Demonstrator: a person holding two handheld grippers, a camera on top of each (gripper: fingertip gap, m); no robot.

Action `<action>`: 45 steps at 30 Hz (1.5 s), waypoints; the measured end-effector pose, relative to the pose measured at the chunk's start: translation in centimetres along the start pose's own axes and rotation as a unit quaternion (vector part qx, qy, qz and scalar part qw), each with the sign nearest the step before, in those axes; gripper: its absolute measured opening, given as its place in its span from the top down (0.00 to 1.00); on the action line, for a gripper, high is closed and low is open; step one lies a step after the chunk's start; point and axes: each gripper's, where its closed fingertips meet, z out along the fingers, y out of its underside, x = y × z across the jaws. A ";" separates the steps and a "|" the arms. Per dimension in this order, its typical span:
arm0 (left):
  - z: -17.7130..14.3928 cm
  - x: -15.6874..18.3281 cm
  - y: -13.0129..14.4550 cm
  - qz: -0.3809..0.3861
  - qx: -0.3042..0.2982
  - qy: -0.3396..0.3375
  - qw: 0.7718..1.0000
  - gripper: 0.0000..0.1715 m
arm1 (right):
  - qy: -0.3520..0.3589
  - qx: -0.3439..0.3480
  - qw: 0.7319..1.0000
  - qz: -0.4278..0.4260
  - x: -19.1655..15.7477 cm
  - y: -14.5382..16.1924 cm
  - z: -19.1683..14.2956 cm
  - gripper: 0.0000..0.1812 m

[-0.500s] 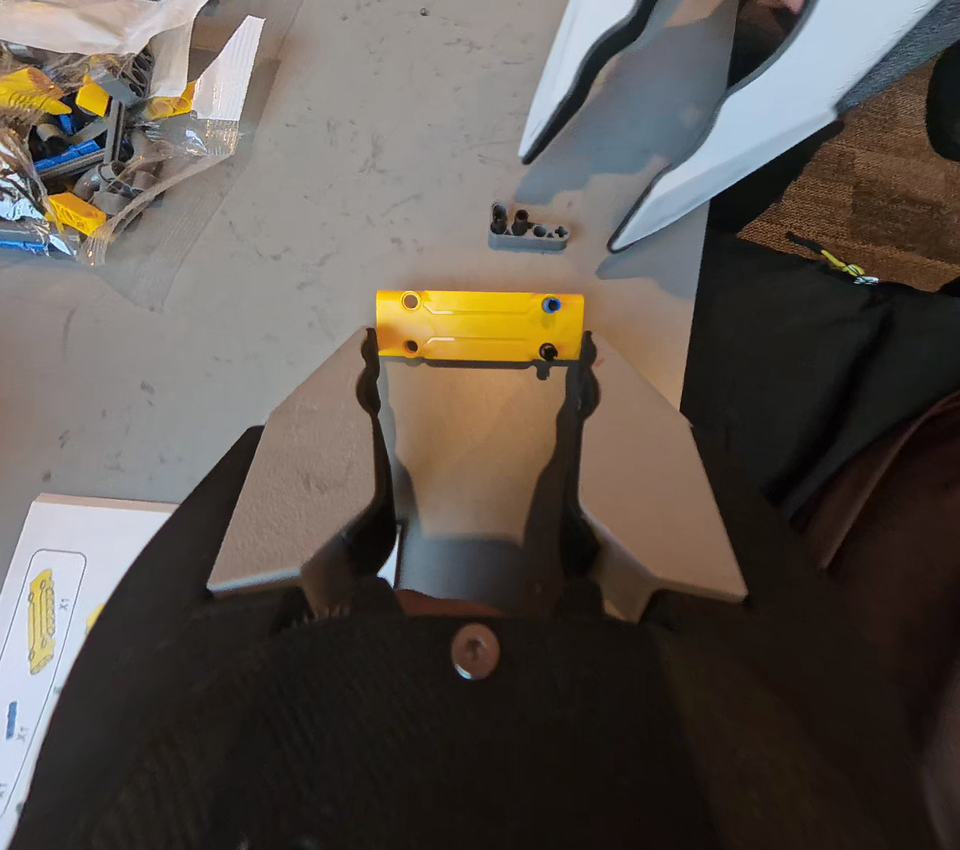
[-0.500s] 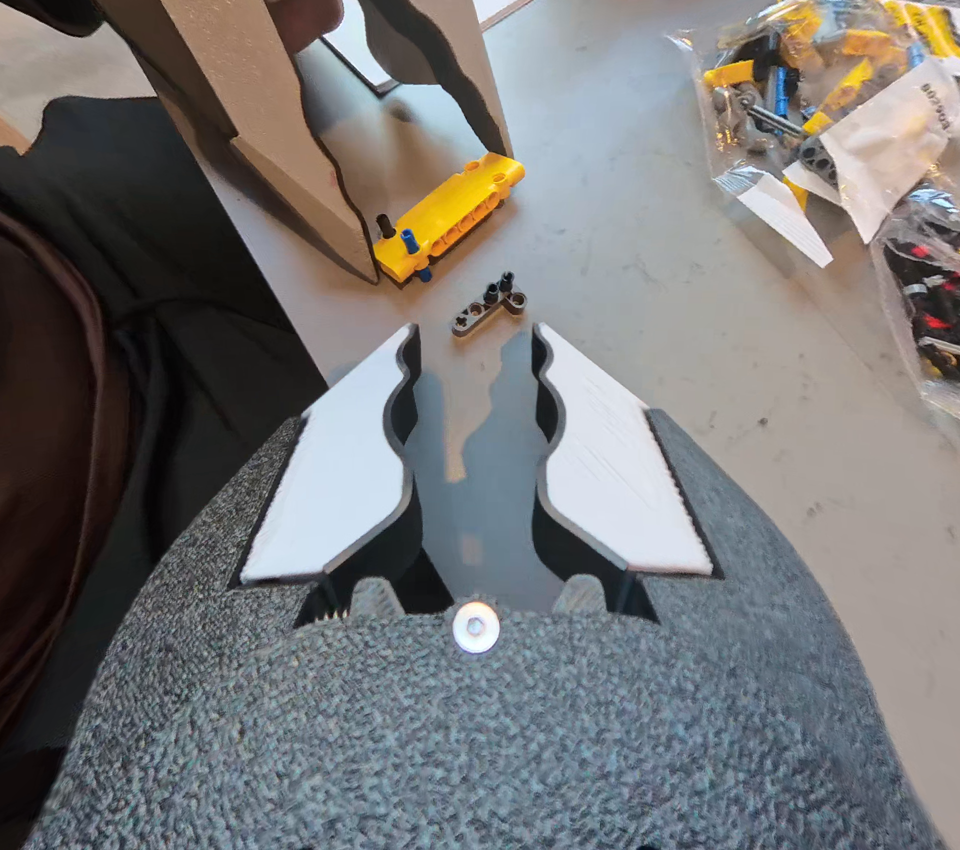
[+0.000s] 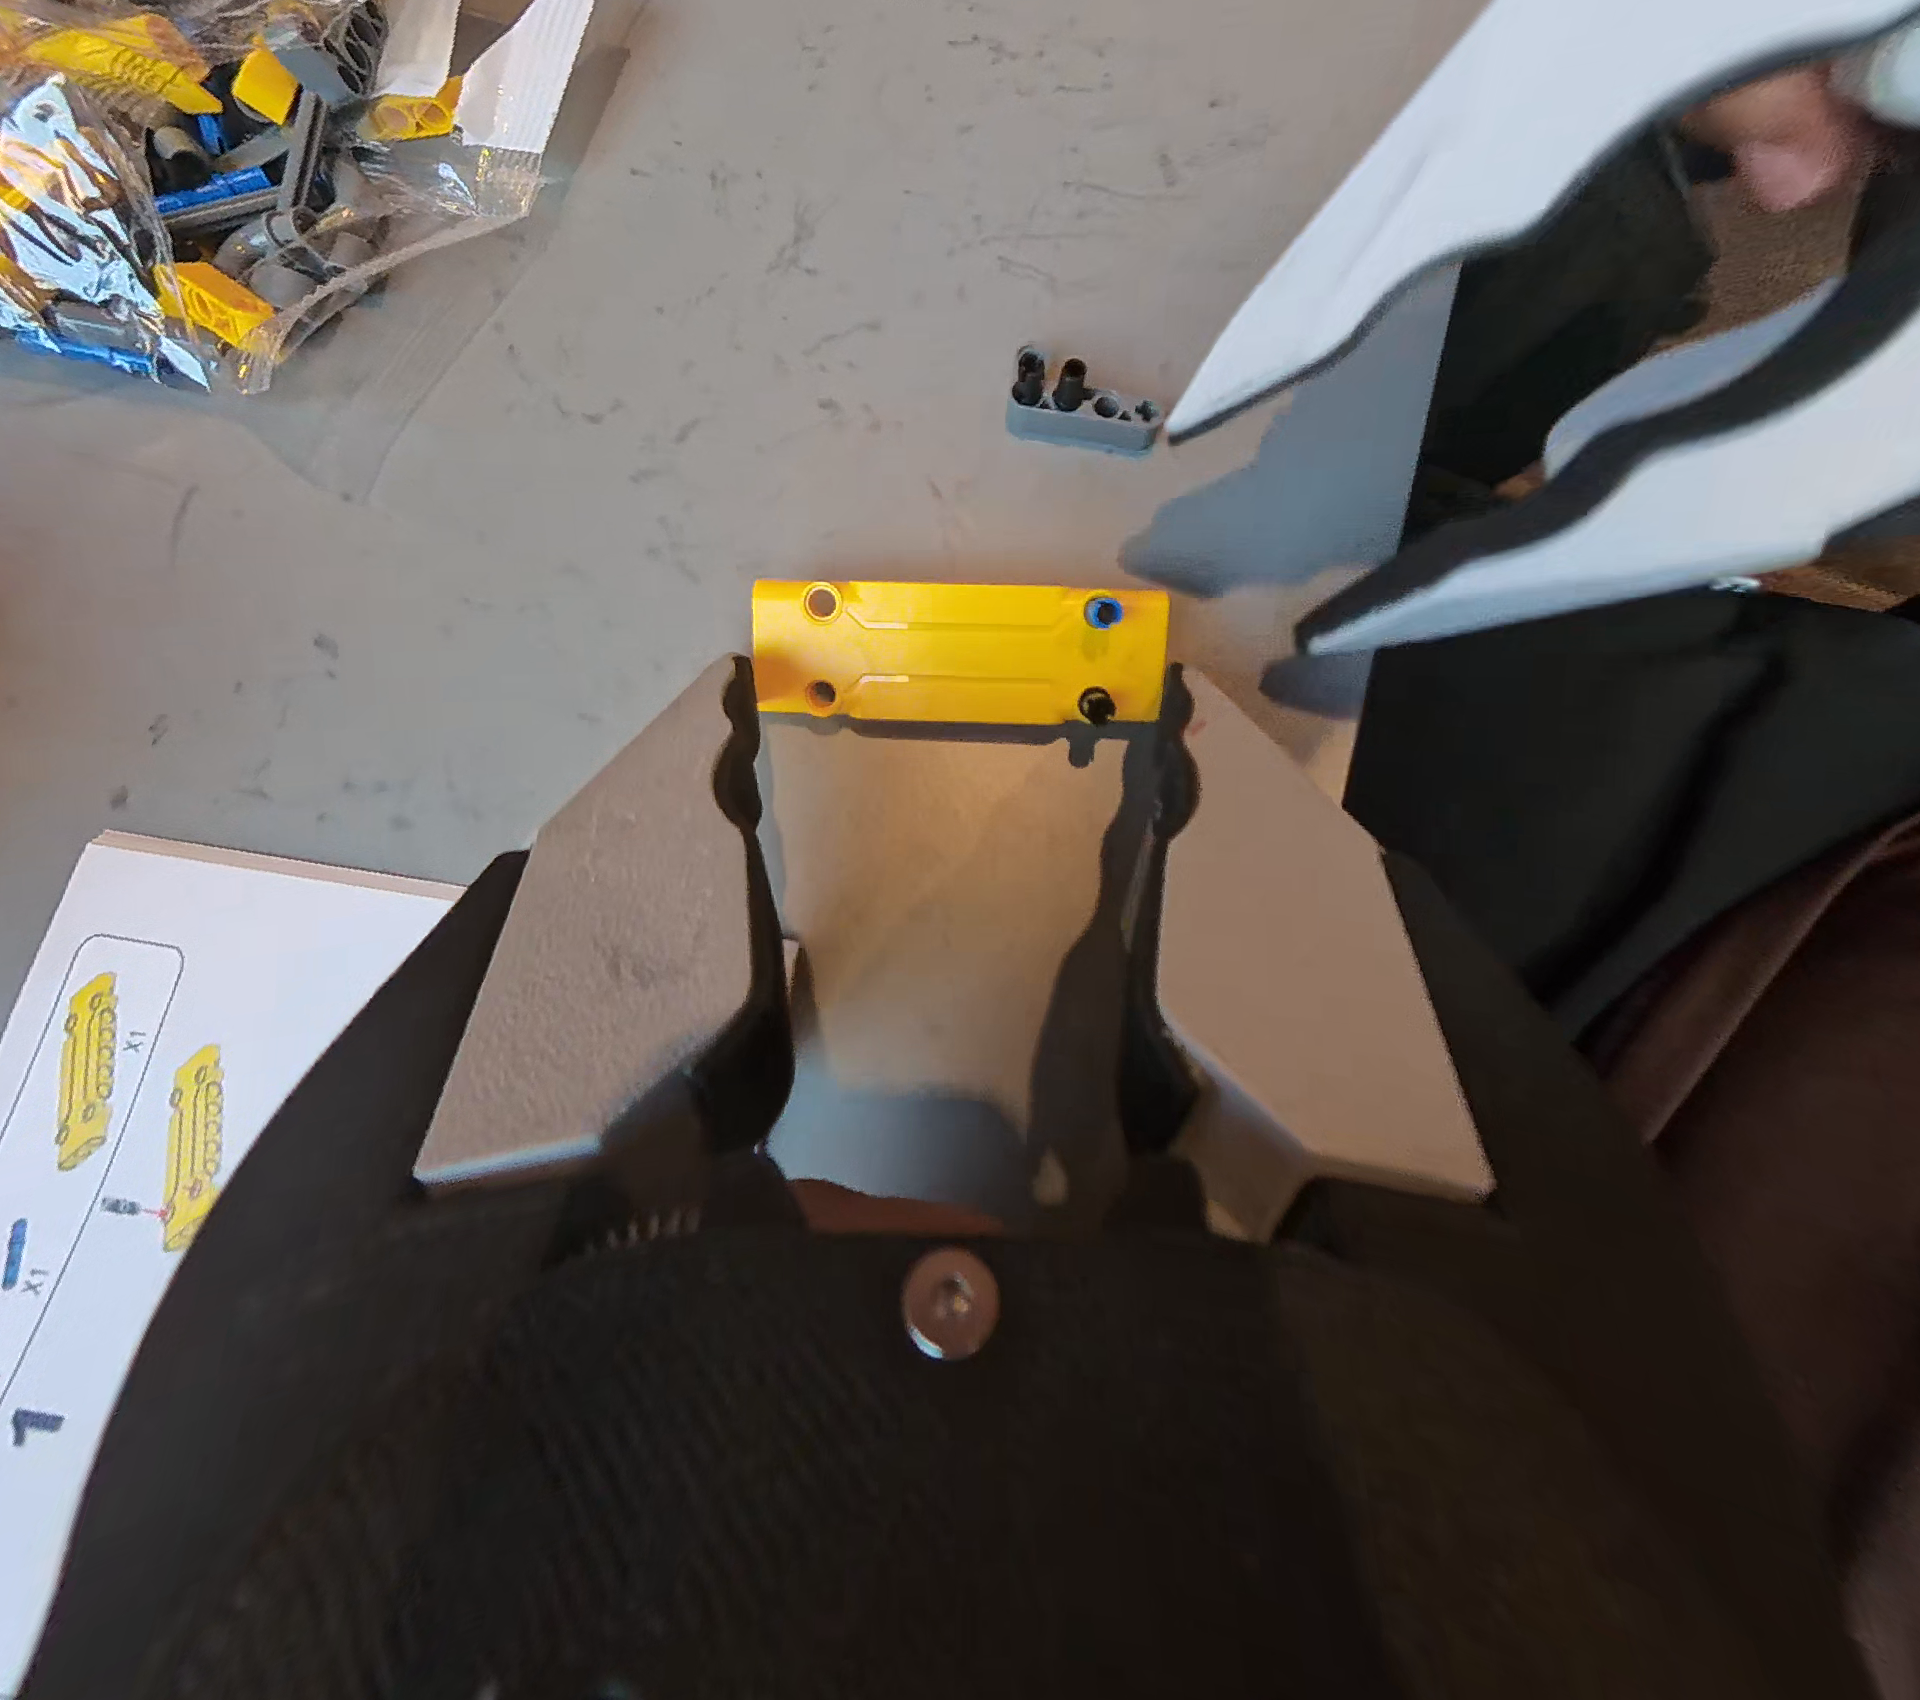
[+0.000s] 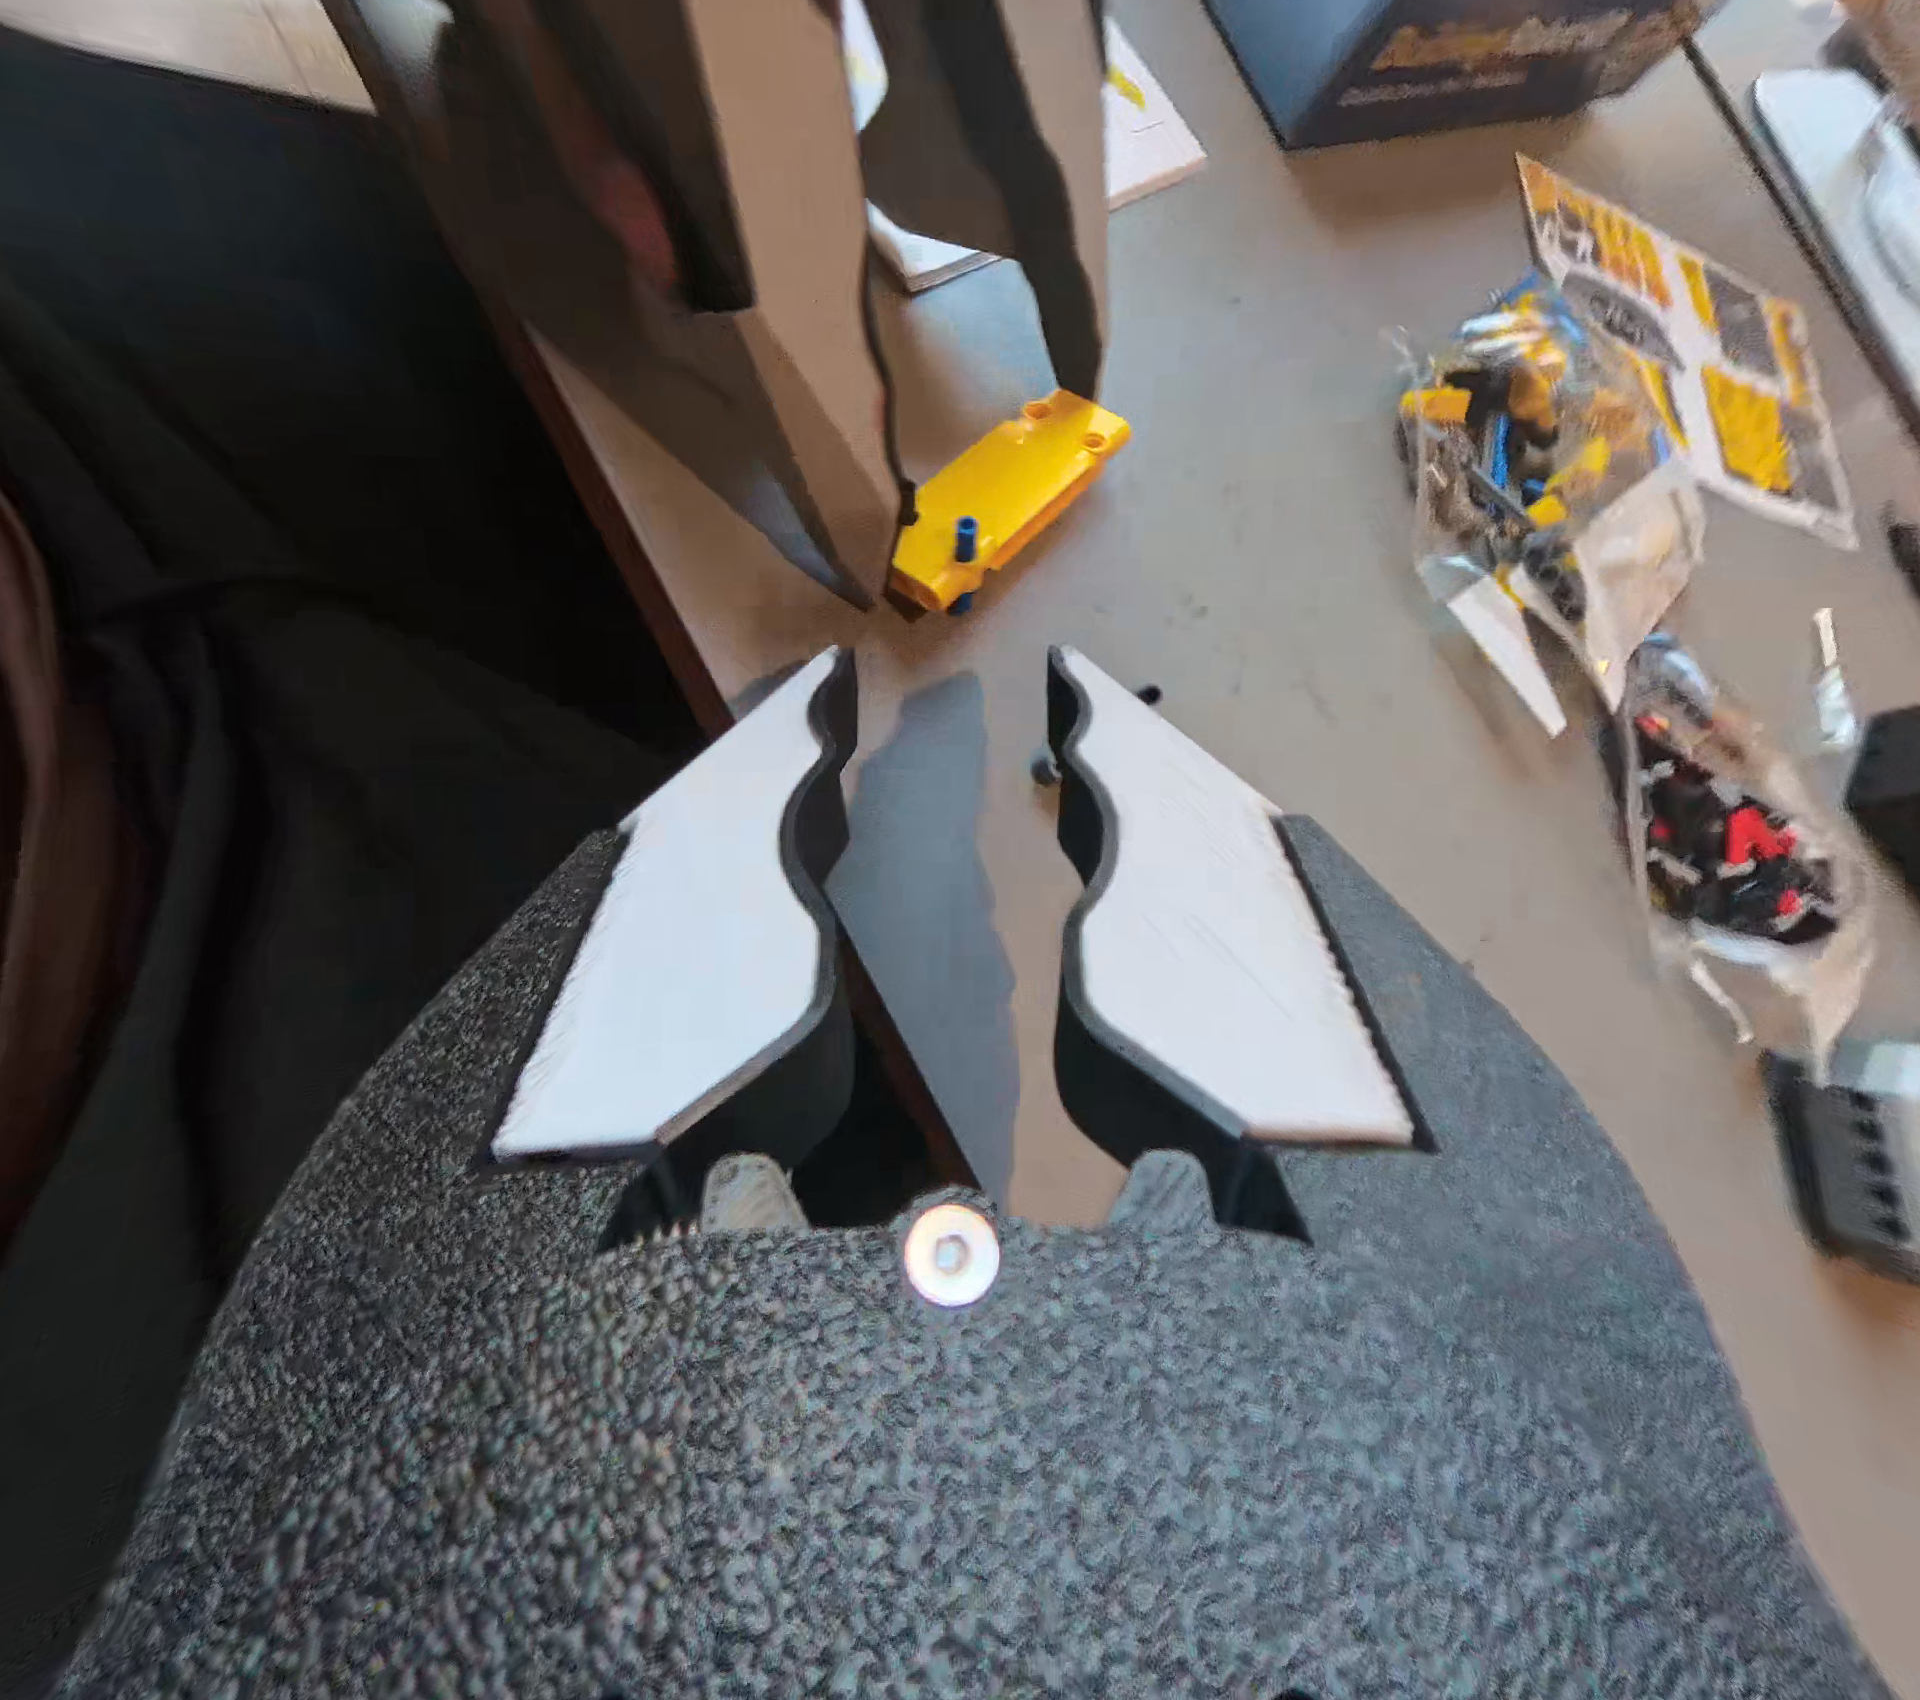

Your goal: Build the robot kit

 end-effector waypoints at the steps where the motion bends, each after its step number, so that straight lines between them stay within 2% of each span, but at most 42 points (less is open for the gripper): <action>1: -0.1 0.0 -0.1 -0.007 0.005 0.004 1.000 0.56 | 0.014 -0.001 1.000 -0.015 -0.2 -0.3 0.3 0.77; 7: -0.6 -0.3 -0.5 -0.075 0.027 0.022 0.997 0.56 | 0.102 0.022 0.992 -0.068 0.8 -2.5 0.6 0.75; 9: -0.7 -0.5 -0.6 -0.083 0.031 0.020 0.996 0.56 | 0.107 0.020 0.989 -0.095 0.4 -2.7 0.8 0.80; 13: -0.8 0.7 -1.4 -0.107 0.048 0.061 0.991 0.56 | 0.119 0.012 0.986 -0.115 0.4 -2.4 1.3 0.79; 16: -0.8 0.6 -1.5 -0.106 0.050 0.055 0.992 0.56 | 0.114 0.019 0.988 -0.104 0.5 -2.4 1.1 0.83; 20: -0.8 0.5 -1.7 -0.102 0.052 0.040 0.993 0.56 | 0.119 0.025 0.988 -0.092 0.7 -2.3 1.0 0.84; 26: -0.9 0.8 -1.9 -0.093 0.067 0.056 0.992 0.57 | 0.074 0.046 0.996 -0.020 0.5 -1.9 1.0 0.84; 30: -2.4 -0.8 -1.1 0.032 0.047 0.001 0.998 0.64 | 0.055 0.046 0.997 0.013 0.5 -1.3 0.9 0.85; 33: -3.0 -2.3 -0.6 0.136 0.027 -0.066 0.988 0.70 | 0.030 0.063 0.995 0.067 0.8 -1.2 0.6 0.85; 36: -2.0 -1.8 -0.4 0.207 0.012 -0.078 0.975 0.70 | -0.004 0.093 0.986 0.139 1.1 -1.6 0.2 0.85; 40: -0.6 -1.0 -1.2 0.280 0.038 -0.086 0.955 0.73 | -0.042 0.112 0.968 0.219 1.6 -1.3 0.0 0.85; 45: 0.8 0.0 -2.2 0.323 0.061 -0.076 0.941 0.93 | -0.063 0.115 0.954 0.270 2.0 -0.6 0.0 0.85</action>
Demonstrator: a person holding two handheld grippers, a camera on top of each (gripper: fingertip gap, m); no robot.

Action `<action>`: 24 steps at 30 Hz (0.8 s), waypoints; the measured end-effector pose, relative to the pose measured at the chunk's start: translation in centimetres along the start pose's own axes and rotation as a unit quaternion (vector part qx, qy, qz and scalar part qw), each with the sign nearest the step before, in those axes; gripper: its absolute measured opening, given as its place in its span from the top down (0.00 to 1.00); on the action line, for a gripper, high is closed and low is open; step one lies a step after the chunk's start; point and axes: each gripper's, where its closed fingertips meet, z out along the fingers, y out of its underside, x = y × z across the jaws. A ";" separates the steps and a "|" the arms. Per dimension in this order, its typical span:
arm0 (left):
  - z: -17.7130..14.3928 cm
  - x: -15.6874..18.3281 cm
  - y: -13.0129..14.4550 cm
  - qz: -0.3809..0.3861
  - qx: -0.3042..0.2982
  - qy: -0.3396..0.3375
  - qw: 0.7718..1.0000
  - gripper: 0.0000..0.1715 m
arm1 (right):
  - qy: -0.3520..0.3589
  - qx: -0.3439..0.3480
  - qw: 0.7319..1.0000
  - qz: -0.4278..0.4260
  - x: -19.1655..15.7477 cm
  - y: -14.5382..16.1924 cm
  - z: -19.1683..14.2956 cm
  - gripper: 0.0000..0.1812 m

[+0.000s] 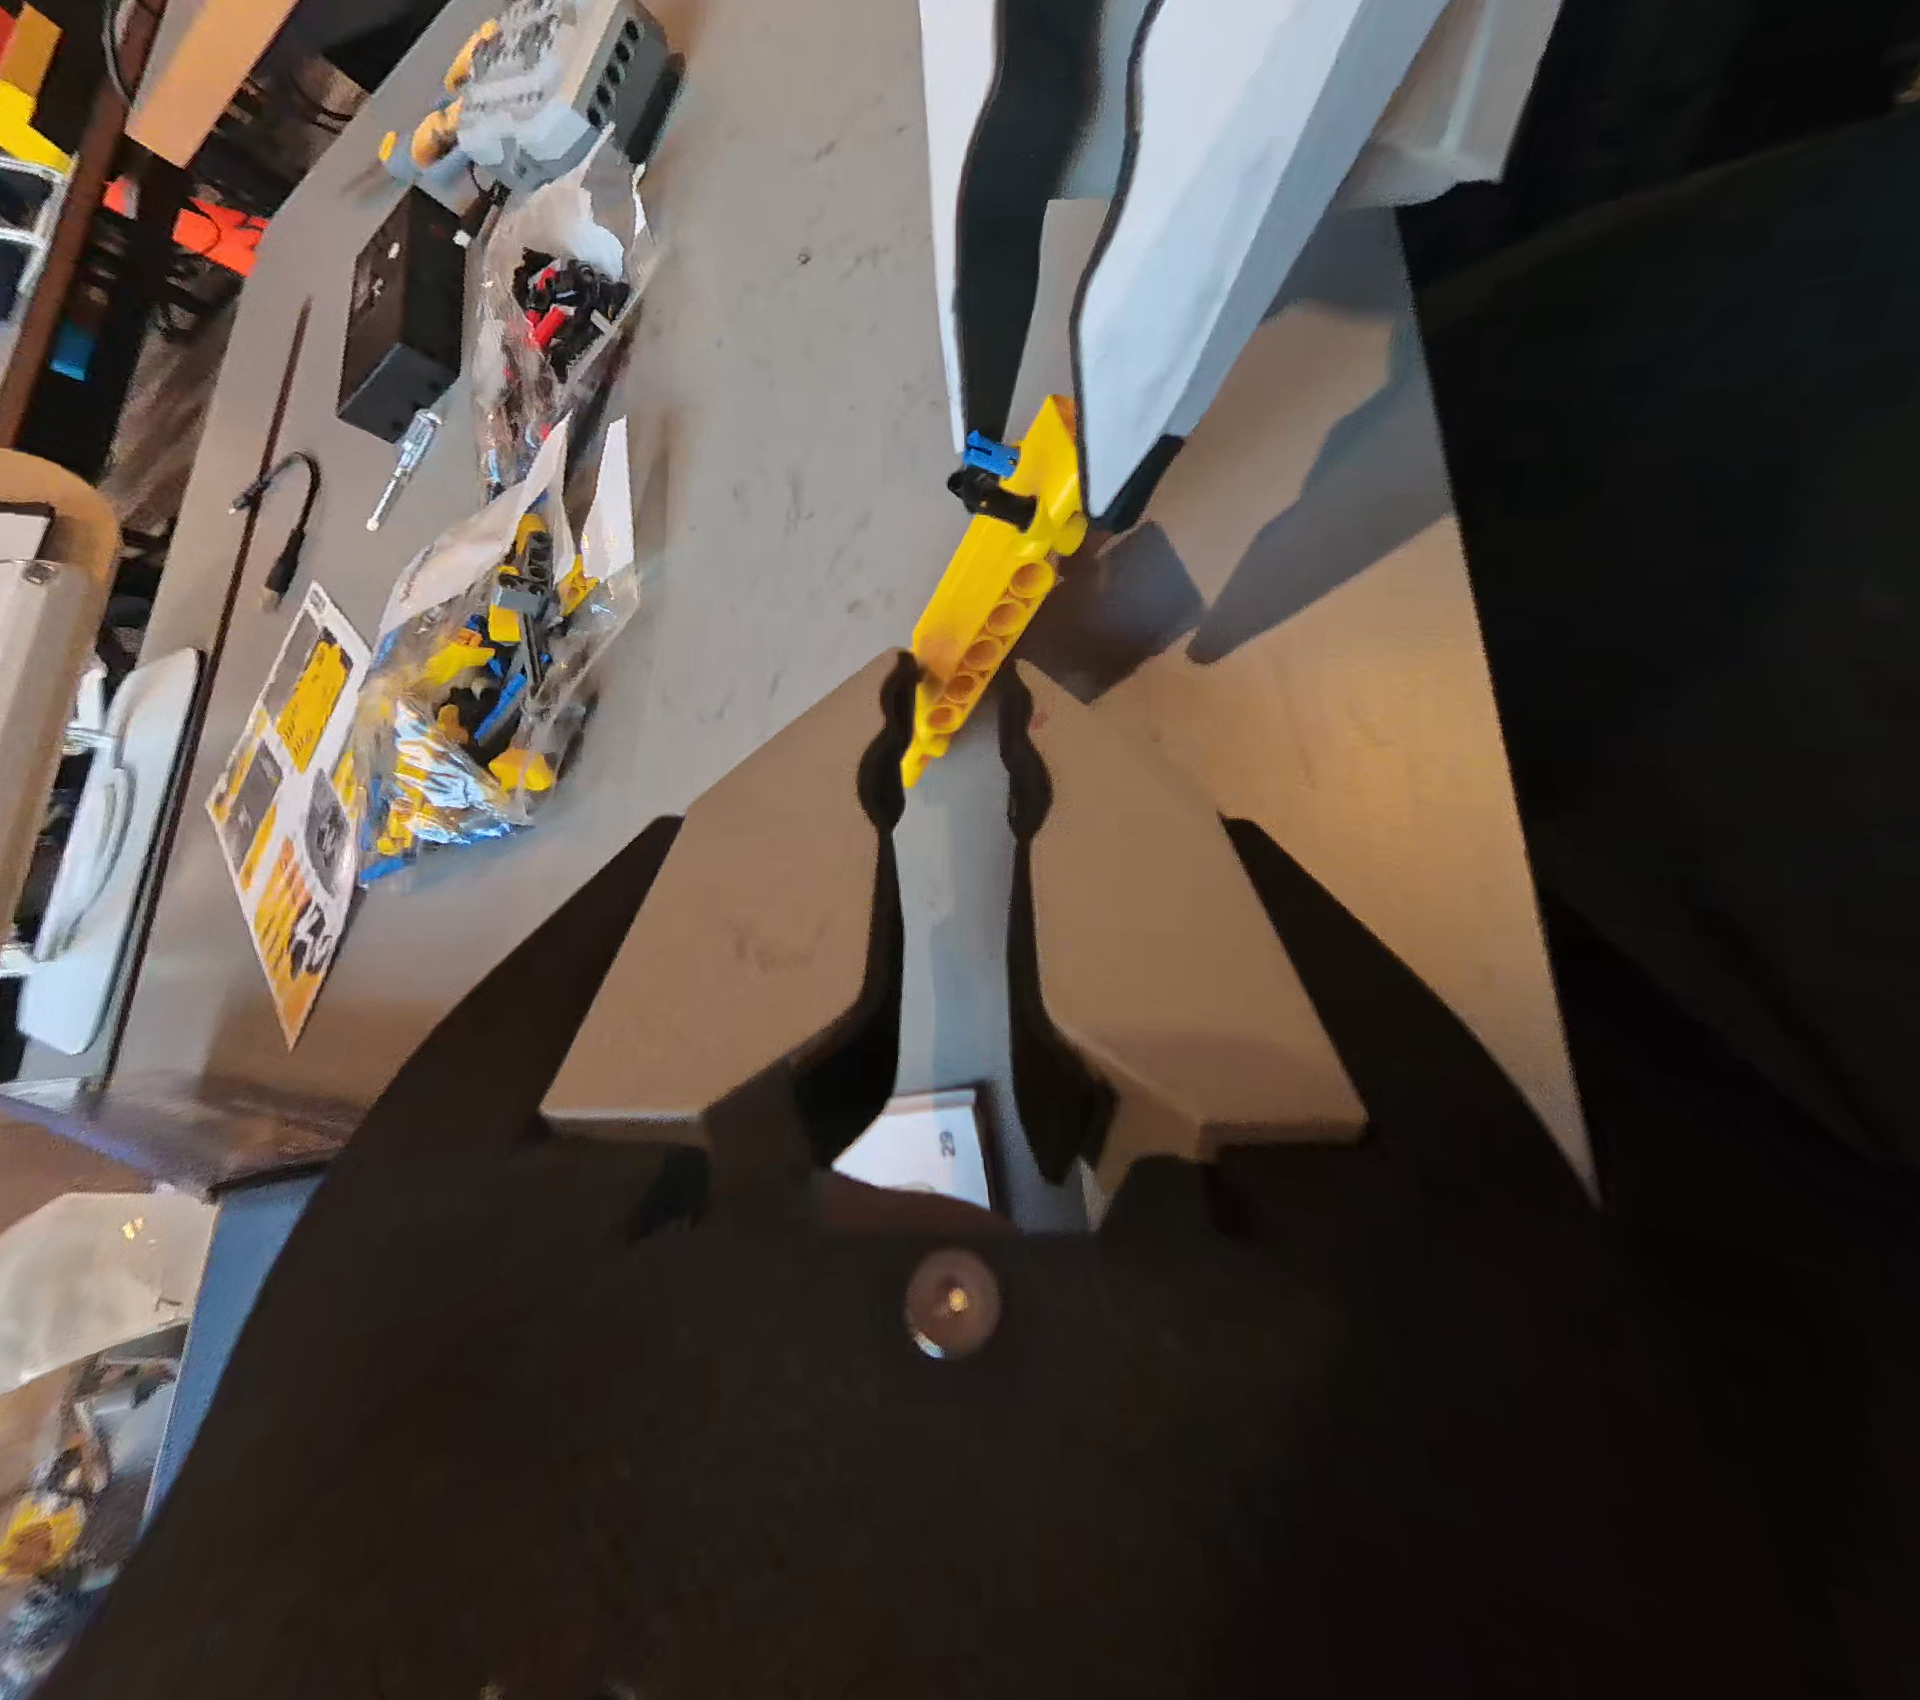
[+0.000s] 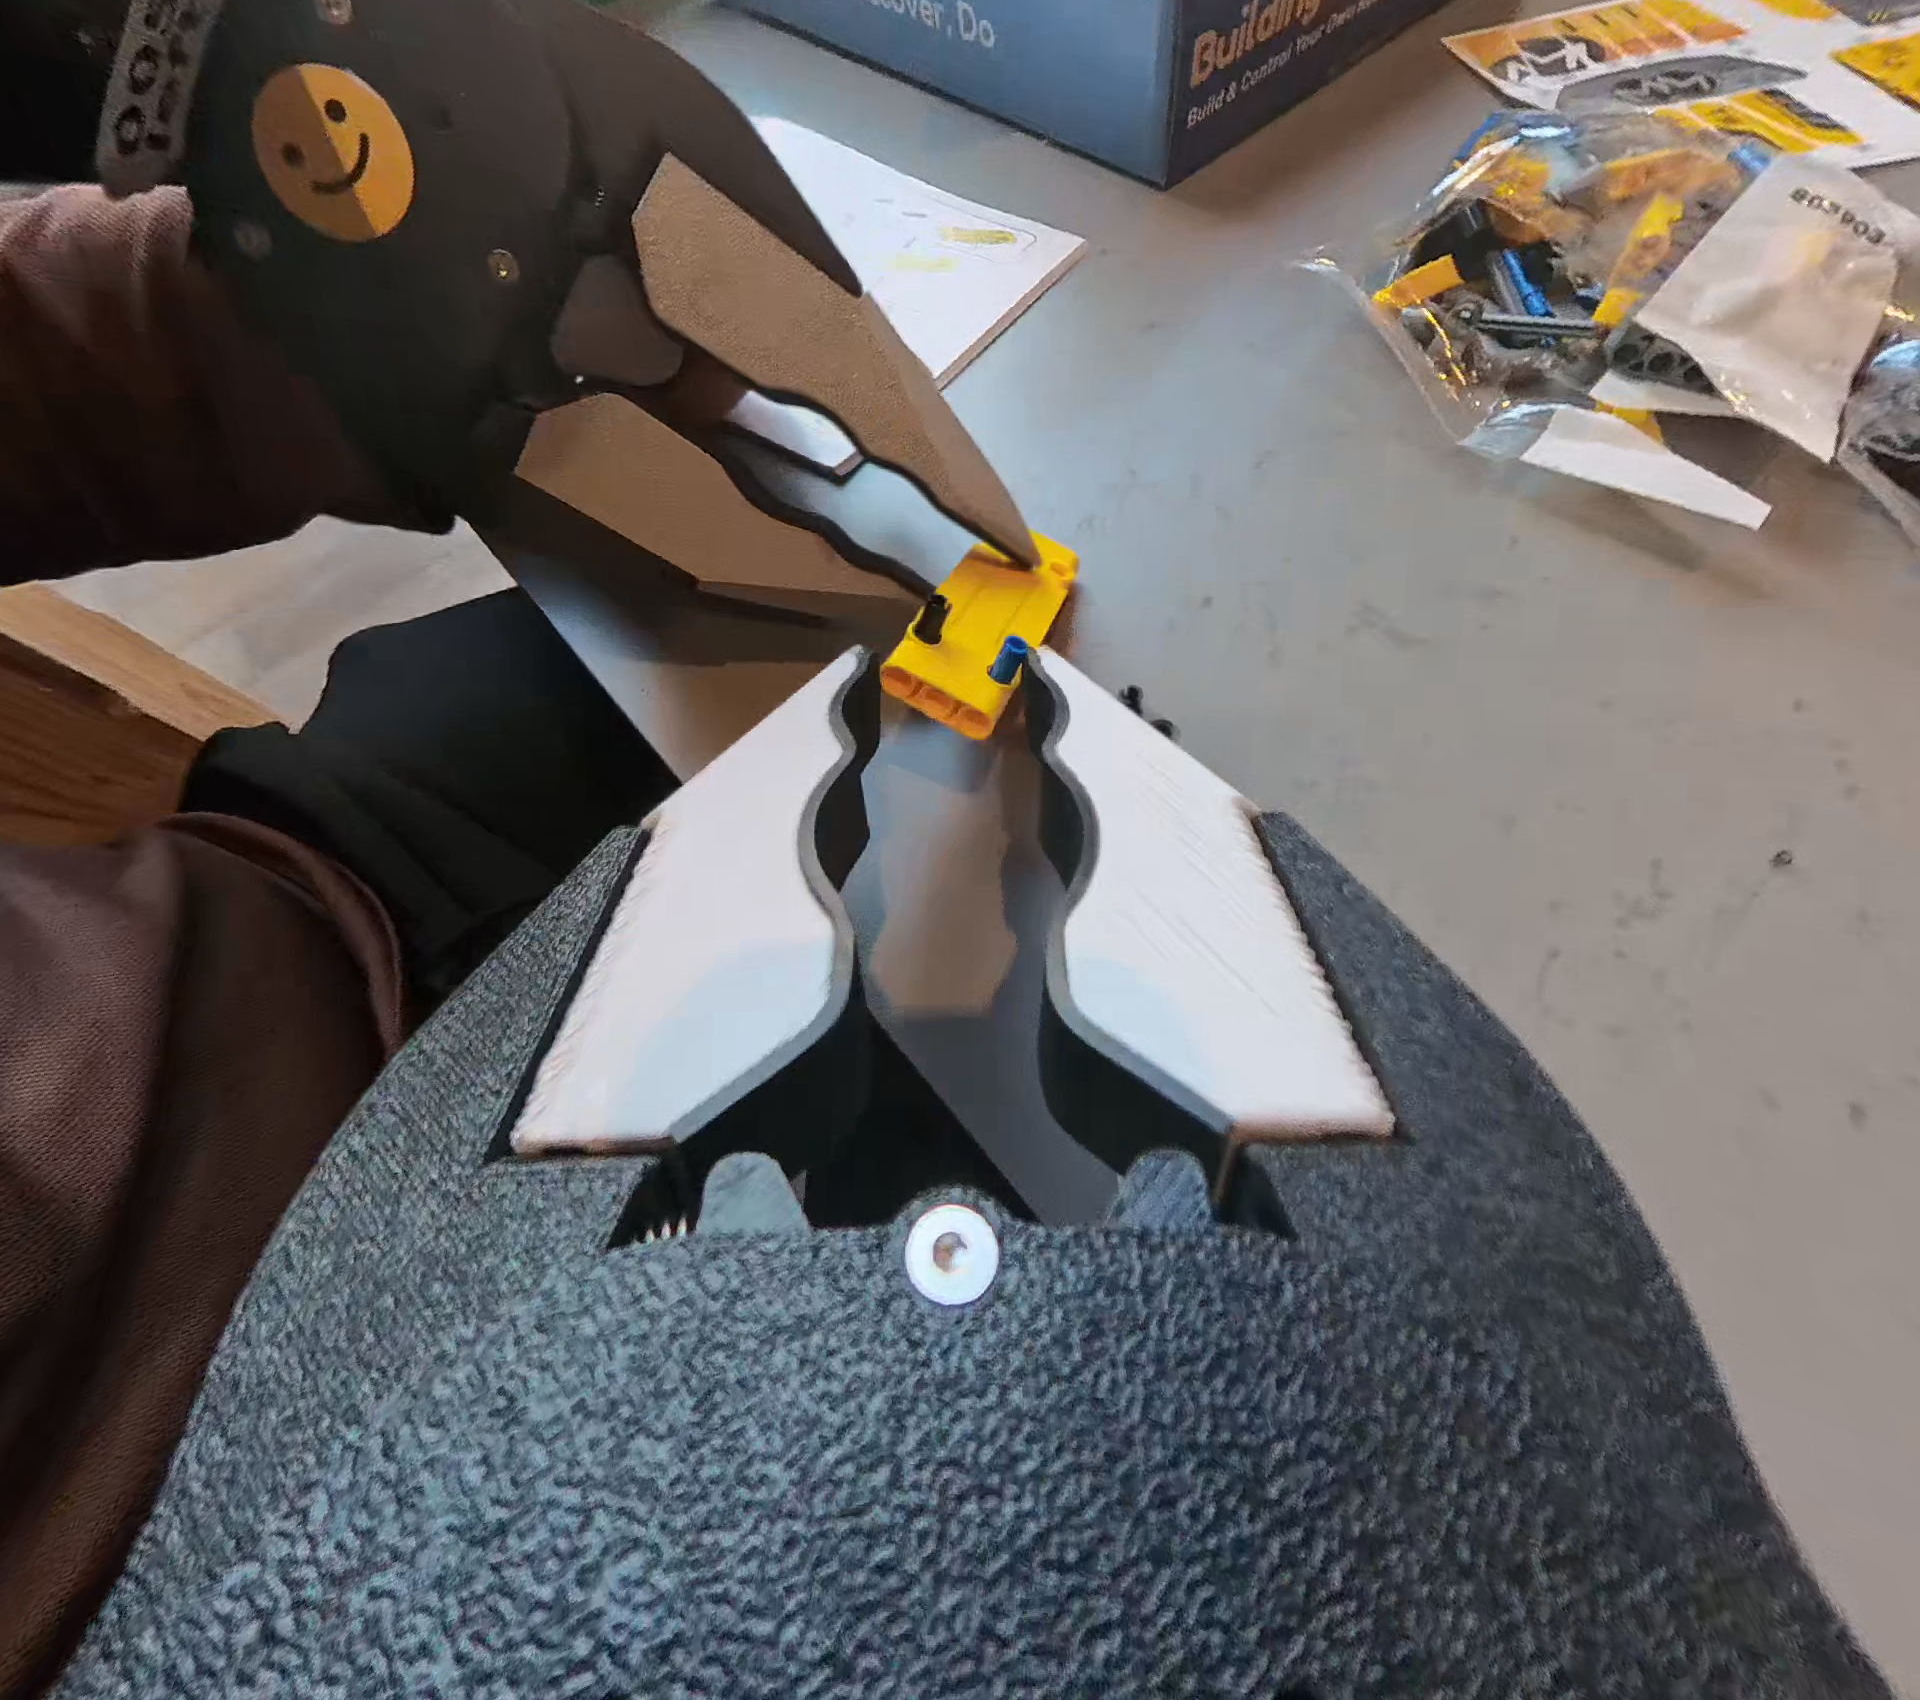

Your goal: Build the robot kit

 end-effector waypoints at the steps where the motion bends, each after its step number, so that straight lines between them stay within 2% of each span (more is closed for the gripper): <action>1: 0.2 -0.1 0.0 0.007 0.000 -0.006 1.000 0.93 | 0.002 -0.002 1.000 0.003 0.2 0.1 -0.1 0.85; 7: 0.7 -0.2 -0.1 0.041 -0.025 -0.057 0.997 0.94 | -0.008 -0.025 0.999 0.017 0.8 1.4 -0.2 0.85; 13: 0.0 -0.5 0.3 0.030 -0.044 -0.063 0.997 0.94 | -0.020 -0.027 0.999 0.020 0.8 1.3 0.3 0.86; 17: -0.6 -1.2 1.1 0.087 -0.062 -0.098 0.989 0.97 | -0.006 -0.044 0.999 -0.017 0.7 1.8 0.6 0.85; 21: -0.8 -1.4 1.8 0.114 -0.066 -0.104 0.986 0.96 | 0.011 -0.048 0.998 -0.043 0.9 1.7 0.5 0.84; 24: -0.9 -1.1 2.0 0.165 -0.069 -0.104 0.978 0.96 | 0.029 -0.047 0.997 -0.045 1.8 1.6 0.1 0.83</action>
